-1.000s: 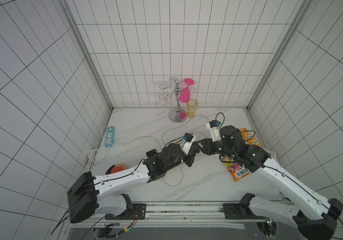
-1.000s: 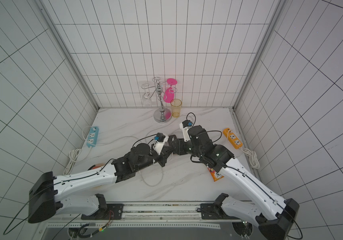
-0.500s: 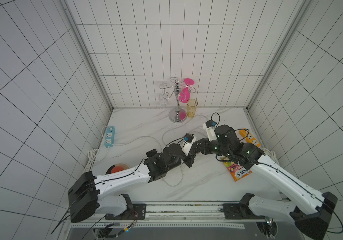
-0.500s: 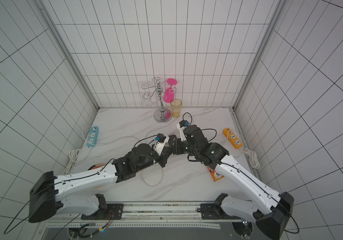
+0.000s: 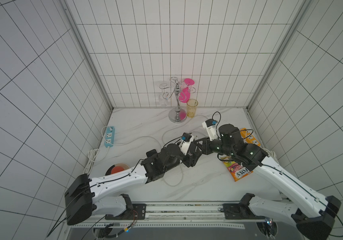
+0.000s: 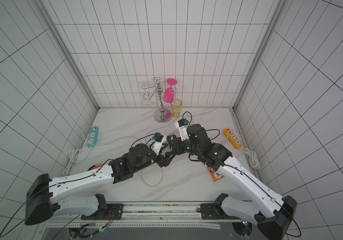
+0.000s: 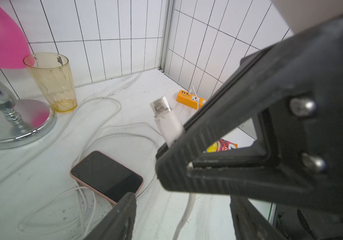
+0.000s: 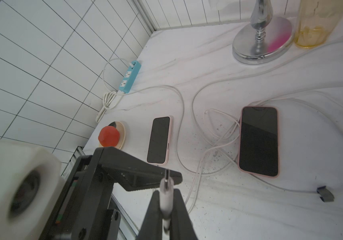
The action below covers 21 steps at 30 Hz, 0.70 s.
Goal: Plug the charging cable into the phone
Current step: Pick up the charging cable from the center of the board, then pick up the phone at the center of the board.
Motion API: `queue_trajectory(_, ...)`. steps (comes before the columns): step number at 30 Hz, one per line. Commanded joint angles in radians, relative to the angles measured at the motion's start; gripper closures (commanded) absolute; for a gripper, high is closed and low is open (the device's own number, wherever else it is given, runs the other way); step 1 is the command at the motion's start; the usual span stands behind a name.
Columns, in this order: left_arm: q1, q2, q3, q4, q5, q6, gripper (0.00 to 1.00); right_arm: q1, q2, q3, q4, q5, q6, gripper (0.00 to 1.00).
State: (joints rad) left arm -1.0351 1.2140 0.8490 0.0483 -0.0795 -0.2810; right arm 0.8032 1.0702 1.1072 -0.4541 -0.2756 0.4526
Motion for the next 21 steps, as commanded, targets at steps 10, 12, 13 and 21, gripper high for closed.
queue_trajectory(10,-0.005,-0.295,-0.002,-0.249,0.042,-0.175,0.17,-0.086,-0.125,-0.11,0.104,-0.445,-0.204,1.0)
queue_trajectory(12,0.005,-0.329,0.008,-0.251,0.06,-0.18,0.15,-0.09,-0.126,-0.116,0.104,-0.527,-0.222,1.0)
queue_trajectory(13,0.02,-0.336,0.033,-0.269,0.127,-0.162,0.15,-0.091,-0.122,-0.118,0.104,-0.575,-0.234,1.0)
queue_trajectory(21,0.178,-0.349,0.114,-0.372,0.457,-0.06,0.19,-0.094,-0.071,-0.071,0.042,-0.767,-0.3,1.0)
